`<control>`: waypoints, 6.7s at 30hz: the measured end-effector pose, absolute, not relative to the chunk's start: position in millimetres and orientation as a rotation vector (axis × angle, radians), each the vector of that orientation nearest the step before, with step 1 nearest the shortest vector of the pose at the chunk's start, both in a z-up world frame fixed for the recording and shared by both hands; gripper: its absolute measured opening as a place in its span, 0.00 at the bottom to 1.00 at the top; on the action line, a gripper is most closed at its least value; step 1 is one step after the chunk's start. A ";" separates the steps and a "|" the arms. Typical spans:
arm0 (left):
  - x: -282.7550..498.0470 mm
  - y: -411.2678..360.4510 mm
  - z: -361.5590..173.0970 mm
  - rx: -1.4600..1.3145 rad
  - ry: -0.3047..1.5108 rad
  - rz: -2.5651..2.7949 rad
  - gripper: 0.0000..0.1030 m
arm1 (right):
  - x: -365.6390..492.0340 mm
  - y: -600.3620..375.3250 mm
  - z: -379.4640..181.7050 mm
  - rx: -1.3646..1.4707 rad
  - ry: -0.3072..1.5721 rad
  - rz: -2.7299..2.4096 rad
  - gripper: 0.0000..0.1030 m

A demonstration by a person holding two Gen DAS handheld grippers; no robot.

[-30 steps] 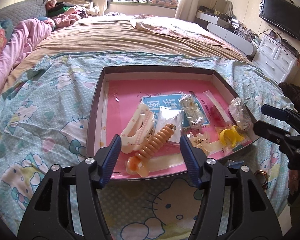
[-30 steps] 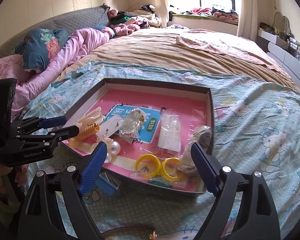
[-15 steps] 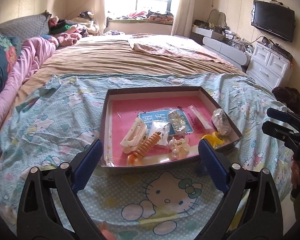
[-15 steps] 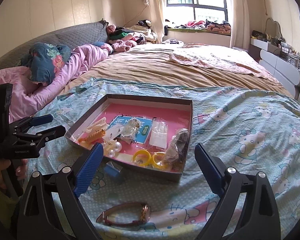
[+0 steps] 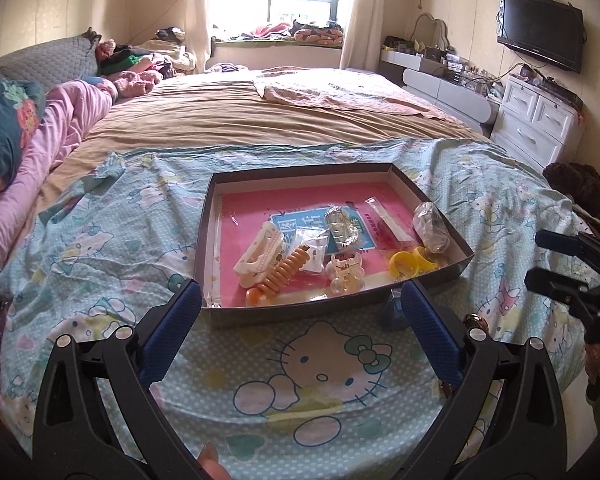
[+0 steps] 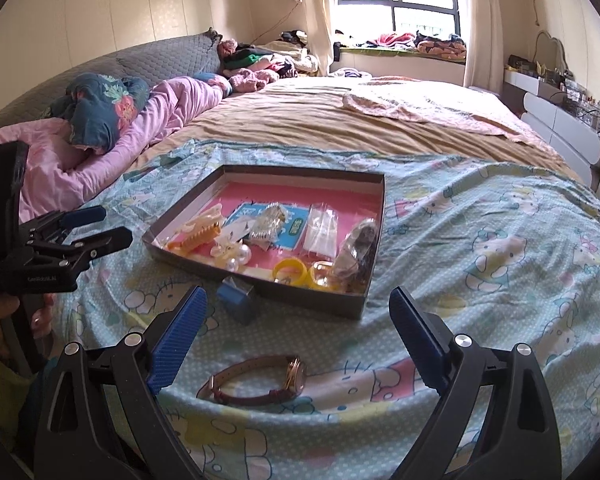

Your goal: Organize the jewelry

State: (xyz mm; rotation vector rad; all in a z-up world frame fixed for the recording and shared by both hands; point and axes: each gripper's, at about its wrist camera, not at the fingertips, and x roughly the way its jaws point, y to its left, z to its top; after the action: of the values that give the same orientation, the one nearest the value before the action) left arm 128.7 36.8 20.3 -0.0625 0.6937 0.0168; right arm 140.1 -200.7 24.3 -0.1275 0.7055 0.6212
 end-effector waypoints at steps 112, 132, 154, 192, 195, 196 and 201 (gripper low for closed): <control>203.0 53.4 -37.2 -0.149 0.834 -0.005 0.25 | 250.0 -163.0 -6.3 -0.048 0.747 0.562 0.09; 204.1 52.4 -42.3 -0.147 0.851 -0.007 0.25 | 248.6 -147.3 -27.0 -0.093 0.797 0.532 0.10; 204.3 54.7 -37.3 -0.151 0.841 -0.014 0.34 | 242.6 -140.4 -28.0 -0.100 0.798 0.532 0.33; 146.5 37.2 13.0 -0.123 0.736 -0.004 0.91 | 156.0 -176.8 41.6 -0.089 0.607 0.559 0.93; 137.8 36.7 15.0 -0.128 0.734 0.005 0.91 | 144.8 -179.9 44.2 -0.087 0.595 0.563 0.93; 134.9 37.0 15.5 -0.133 0.734 0.007 0.91 | 141.6 -181.2 44.3 -0.086 0.594 0.564 0.94; 120.8 38.4 20.1 -0.150 0.725 0.022 0.91 | 125.9 -186.2 44.3 -0.089 0.589 0.571 0.94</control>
State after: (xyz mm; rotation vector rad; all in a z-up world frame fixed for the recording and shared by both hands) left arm 120.8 38.4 20.1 -0.1499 0.7245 0.0215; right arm 125.9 -186.2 44.4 -0.0888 0.5890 0.5708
